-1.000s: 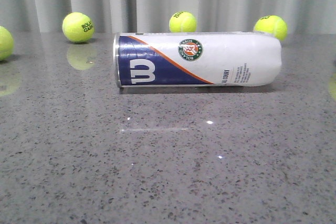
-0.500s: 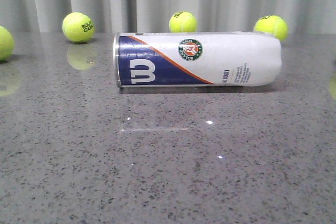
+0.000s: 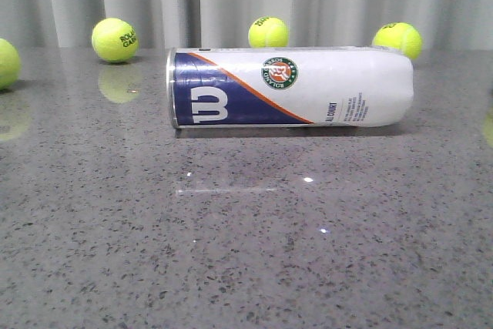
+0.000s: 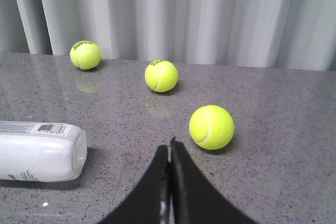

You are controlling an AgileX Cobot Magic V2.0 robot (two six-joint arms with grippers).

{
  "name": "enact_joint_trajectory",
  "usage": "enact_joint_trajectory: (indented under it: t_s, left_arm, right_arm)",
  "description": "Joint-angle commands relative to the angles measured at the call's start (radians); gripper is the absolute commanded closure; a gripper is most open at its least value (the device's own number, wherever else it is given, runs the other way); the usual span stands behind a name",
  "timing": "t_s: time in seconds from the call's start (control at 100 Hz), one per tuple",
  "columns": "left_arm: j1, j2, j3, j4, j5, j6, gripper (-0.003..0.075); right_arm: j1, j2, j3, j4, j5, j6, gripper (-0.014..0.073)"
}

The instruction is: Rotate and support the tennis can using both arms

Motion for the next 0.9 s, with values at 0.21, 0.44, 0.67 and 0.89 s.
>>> enact_joint_trajectory:
  t_s: [0.21,0.44,0.67,0.89]
  left_arm:
    - [0.002,0.014,-0.034,-0.163,-0.062,-0.004,0.0092]
    - [0.002,0.127,-0.034,-0.506,-0.079,0.231,0.0092]
    - [0.002,0.285,-0.034,-0.903,-0.023,0.539,0.0092]
    - [0.002,0.452,-0.034,-1.117,0.089,0.72,0.0092]
  right_arm:
    - [-0.004,0.004,-0.026,0.0,-0.087,0.0,0.0662]
    - [-0.004,0.004,-0.026,0.0,-0.087,0.0,0.0662]
    - [-0.004,0.004,-0.026,0.0,-0.087,0.0,0.0662]
    - [-0.004,0.004,-0.026,0.0,-0.087,0.0,0.0662]
